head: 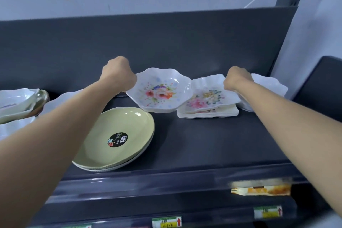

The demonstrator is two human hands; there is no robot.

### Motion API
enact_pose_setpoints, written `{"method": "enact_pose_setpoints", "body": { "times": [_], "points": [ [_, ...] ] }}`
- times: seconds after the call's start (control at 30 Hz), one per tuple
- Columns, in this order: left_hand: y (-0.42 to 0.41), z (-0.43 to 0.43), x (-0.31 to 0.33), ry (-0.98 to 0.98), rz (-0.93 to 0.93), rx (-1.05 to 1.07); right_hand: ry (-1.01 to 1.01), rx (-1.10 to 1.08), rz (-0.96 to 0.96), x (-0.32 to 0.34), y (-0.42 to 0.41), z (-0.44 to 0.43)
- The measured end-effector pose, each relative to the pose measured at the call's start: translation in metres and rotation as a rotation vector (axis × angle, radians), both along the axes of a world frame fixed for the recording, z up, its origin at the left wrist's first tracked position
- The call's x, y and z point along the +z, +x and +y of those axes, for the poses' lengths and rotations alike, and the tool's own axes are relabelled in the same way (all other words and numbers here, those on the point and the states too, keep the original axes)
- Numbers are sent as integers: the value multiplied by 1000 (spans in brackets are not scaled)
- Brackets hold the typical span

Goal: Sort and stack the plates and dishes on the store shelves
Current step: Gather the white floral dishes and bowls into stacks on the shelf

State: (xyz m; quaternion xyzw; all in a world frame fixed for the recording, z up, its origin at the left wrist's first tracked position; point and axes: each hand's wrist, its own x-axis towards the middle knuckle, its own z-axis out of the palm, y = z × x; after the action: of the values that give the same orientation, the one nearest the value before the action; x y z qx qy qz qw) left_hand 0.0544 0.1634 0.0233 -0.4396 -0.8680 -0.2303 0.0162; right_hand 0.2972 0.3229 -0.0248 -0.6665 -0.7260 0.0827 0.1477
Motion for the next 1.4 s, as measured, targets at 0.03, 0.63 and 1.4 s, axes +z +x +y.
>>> {"method": "enact_pose_setpoints", "body": {
  "times": [0.03,0.63,1.4],
  "points": [
    [1,2,0,1,5,0,-1,0,0,-1,-1,1],
    [44,54,-4,15,-30,-123,181,-24,61,45,30,15],
    [204,165,-35,24,-539,-371,247,-97,39,65,145,16]
  ]
}}
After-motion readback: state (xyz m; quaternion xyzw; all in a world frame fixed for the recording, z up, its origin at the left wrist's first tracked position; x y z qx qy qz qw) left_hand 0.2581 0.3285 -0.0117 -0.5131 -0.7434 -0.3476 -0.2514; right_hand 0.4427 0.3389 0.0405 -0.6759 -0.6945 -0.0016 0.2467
